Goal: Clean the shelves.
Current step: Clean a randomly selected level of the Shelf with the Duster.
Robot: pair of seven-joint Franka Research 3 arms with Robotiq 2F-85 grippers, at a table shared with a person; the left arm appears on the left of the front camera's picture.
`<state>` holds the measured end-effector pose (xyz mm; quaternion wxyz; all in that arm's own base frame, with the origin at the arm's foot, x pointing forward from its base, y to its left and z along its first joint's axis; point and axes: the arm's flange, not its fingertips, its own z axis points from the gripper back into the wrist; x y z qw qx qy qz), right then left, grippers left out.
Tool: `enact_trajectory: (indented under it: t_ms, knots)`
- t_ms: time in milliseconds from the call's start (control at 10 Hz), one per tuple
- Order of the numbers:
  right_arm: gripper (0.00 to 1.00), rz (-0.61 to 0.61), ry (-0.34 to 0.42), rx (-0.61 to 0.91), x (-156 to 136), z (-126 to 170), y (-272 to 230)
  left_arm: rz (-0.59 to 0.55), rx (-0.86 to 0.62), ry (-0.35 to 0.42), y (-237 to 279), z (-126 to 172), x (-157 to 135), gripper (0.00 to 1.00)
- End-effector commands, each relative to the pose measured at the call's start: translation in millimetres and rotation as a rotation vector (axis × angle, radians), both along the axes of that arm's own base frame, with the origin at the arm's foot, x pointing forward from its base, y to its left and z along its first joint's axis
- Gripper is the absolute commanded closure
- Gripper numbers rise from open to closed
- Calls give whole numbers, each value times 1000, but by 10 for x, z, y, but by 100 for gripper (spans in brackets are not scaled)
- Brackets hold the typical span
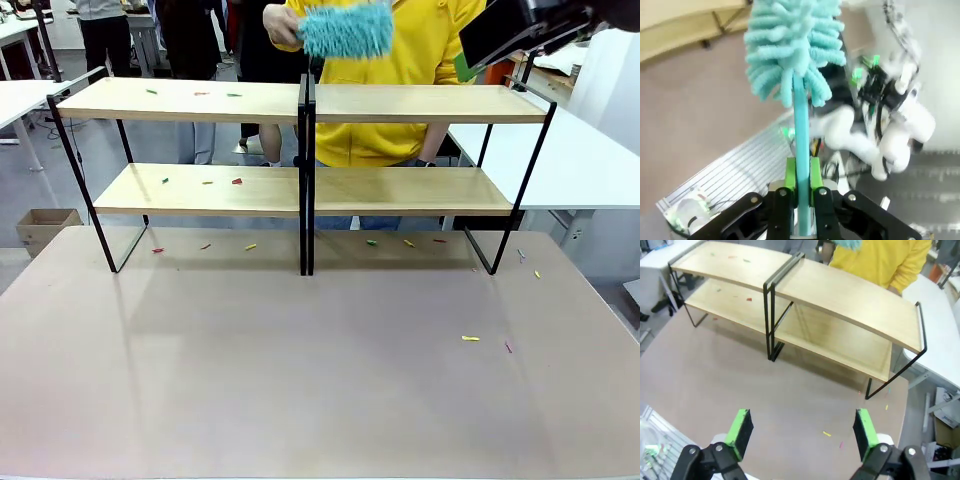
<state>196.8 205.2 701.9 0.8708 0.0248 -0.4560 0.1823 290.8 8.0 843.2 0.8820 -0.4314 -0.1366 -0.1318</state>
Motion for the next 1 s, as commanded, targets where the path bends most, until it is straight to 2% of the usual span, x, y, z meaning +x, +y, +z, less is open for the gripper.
enact_trajectory:
  t_ms: [0, 100, 200, 300, 500, 600, 900]
  knots:
    - [0, 2, 3, 5, 1, 4, -14, 380, 11, 56, 505, -124, -237, 88]
    - [0, 2, 3, 5, 1, 4, -14, 662, 1, 55, 898, -122, -605, 88]
    - [0, 2, 3, 5, 1, 4, -14, 817, -14, 74, 1105, -159, -928, 88]
    - [0, 2, 3, 5, 1, 4, -14, 1043, 33, 137, 1197, -209, -1183, 88]
    - [0, 2, 3, 5, 1, 4, -14, 1111, 50, 195, 1136, -394, -1364, 88]
    - [0, 2, 3, 5, 1, 4, -14, 842, 46, 89, 1465, -132, -1279, 88]
    - [0, 2, 3, 5, 1, 4, -14, 842, 46, 89, 1465, -132, -1279, 88]
